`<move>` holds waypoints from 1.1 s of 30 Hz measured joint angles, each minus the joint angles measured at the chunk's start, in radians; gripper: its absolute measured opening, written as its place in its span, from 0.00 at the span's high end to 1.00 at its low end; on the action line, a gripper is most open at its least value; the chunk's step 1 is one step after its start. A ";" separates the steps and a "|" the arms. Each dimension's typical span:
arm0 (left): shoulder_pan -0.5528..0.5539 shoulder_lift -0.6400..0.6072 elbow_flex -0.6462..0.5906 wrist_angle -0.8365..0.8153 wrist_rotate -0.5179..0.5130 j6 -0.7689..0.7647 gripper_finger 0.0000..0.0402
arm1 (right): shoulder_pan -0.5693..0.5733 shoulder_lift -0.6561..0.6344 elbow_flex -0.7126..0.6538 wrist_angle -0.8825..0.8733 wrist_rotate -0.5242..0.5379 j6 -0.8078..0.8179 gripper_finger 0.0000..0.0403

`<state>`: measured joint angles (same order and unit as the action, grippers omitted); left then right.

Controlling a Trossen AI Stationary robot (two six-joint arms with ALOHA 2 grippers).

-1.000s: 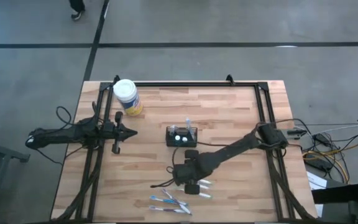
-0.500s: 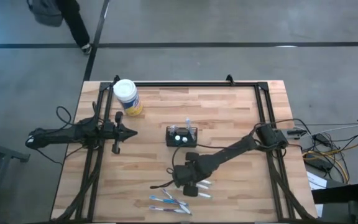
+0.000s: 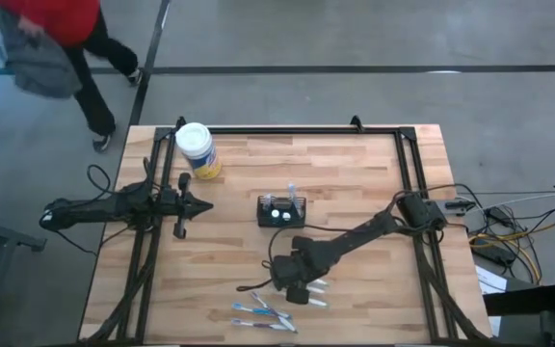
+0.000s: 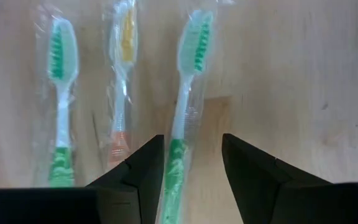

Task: Pick & Place toothbrushing station
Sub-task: Put the top green toothbrush into the wire organizer

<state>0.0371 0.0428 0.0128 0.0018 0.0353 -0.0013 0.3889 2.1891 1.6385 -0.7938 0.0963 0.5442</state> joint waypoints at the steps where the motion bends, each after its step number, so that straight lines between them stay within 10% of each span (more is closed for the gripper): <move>1: 0.000 0.000 0.000 0.000 0.000 0.000 0.97 | 0.001 0.000 -0.007 0.008 0.000 0.000 0.62; 14: 0.000 0.000 0.000 -0.002 0.001 0.000 0.97 | 0.001 -0.002 -0.039 0.053 0.004 -0.020 0.65; 33: 0.000 0.000 0.000 -0.002 0.001 -0.014 0.97 | -0.005 -0.033 -0.043 0.039 0.071 -0.082 0.98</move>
<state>0.0370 0.0427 0.0124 -0.0002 0.0364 -0.0148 0.3843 2.1556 1.5956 -0.7545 0.1670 0.4620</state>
